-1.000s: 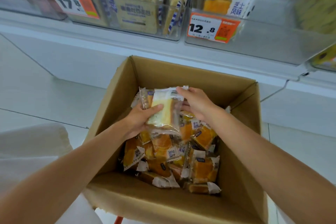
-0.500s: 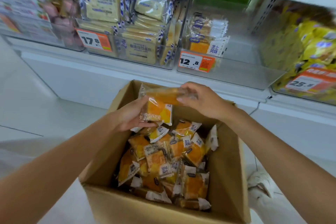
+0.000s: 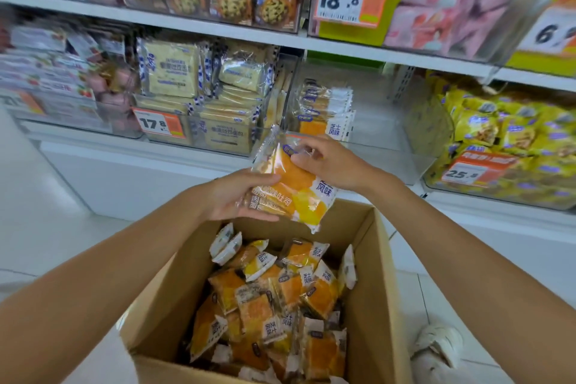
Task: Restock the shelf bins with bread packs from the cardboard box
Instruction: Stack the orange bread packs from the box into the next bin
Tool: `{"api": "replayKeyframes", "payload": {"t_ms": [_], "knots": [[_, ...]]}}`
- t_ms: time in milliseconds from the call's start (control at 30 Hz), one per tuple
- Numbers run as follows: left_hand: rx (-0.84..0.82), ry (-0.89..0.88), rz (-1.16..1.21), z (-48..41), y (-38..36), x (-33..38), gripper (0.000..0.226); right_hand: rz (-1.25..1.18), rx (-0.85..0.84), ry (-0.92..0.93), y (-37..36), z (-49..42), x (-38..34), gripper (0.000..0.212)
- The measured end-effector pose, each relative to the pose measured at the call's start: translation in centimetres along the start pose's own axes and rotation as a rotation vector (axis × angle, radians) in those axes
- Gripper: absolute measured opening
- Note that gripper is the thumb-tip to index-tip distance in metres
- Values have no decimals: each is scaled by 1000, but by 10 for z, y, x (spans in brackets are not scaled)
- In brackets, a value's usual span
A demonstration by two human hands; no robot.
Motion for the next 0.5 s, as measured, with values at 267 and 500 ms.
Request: {"api": "replayKeyframes", "payload": {"t_ms": [267, 500], "knots": [[25, -66, -189, -17, -32, 42, 44, -162, -236, -74, 34, 22, 3, 46], [425, -541, -706, -45, -32, 155, 72, 625, 140, -20, 118, -14, 19, 57]]}}
Point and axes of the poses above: each hand's wrist, its own z-axis away from the middle knuckle, its own y-axis out of the back of the hand, x = y × z, the point moved 4 cm from there along -z, towards the middle knuckle, and after that the axes turned 11 degrees about y, right-handed, at the moved point
